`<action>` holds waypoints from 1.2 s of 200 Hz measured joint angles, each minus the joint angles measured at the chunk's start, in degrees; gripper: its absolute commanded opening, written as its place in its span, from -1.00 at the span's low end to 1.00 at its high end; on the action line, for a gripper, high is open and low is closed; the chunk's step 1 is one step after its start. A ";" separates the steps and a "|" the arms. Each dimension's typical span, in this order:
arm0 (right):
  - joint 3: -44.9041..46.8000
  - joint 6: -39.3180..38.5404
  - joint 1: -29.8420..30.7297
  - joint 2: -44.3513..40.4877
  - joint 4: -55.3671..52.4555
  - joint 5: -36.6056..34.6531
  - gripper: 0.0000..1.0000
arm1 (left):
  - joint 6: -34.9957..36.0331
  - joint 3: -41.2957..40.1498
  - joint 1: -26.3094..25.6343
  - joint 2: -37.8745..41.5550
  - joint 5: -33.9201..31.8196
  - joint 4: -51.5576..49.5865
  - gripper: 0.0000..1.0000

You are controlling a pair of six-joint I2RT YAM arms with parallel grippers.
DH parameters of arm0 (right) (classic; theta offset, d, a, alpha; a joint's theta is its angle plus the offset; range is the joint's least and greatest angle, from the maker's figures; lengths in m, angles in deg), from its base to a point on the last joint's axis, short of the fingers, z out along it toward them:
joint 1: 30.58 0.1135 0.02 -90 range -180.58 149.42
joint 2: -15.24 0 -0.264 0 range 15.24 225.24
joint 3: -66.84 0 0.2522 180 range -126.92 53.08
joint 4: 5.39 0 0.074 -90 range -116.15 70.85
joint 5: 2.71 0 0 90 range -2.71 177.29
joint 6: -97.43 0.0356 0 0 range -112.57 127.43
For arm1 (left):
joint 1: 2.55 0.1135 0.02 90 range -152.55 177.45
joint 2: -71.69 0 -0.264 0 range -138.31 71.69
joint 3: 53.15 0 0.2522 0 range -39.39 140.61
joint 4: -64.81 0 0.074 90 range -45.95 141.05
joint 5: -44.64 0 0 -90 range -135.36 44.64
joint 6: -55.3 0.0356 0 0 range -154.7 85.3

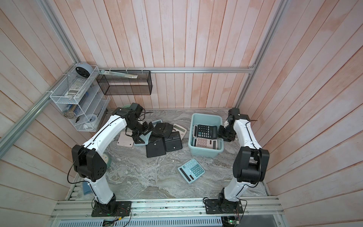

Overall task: Put the calculator in the storage box
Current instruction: Adjust the storage box at the center of the board, then pick up the calculator at the center of the board.

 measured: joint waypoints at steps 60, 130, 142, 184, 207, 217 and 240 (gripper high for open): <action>7.78 1.81 0.04 -15.85 0.46 4.48 -0.01 | -11.39 -23.08 -4.74 14.34 0.61 15.13 1.00; 16.31 3.30 0.11 -27.21 0.61 7.50 0.07 | -33.31 -40.54 -17.77 17.14 0.87 44.52 1.00; 16.57 3.56 0.11 -28.39 0.61 7.54 0.07 | -36.68 -42.07 -20.13 16.41 0.26 49.33 1.00; 18.99 4.70 0.11 -30.84 1.33 8.17 0.09 | -44.72 -46.45 -26.21 13.46 -1.57 59.47 0.91; 20.35 5.22 0.11 -31.82 1.42 8.63 0.10 | -47.47 -47.98 -28.15 10.99 -1.64 63.14 0.85; 20.83 5.46 0.11 -32.33 1.49 8.81 0.11 | -48.15 -48.11 -28.81 9.49 -1.60 64.37 0.79; 21.99 5.88 0.11 -33.64 1.64 9.40 0.10 | -49.44 -48.11 -30.21 5.55 -1.22 67.49 0.63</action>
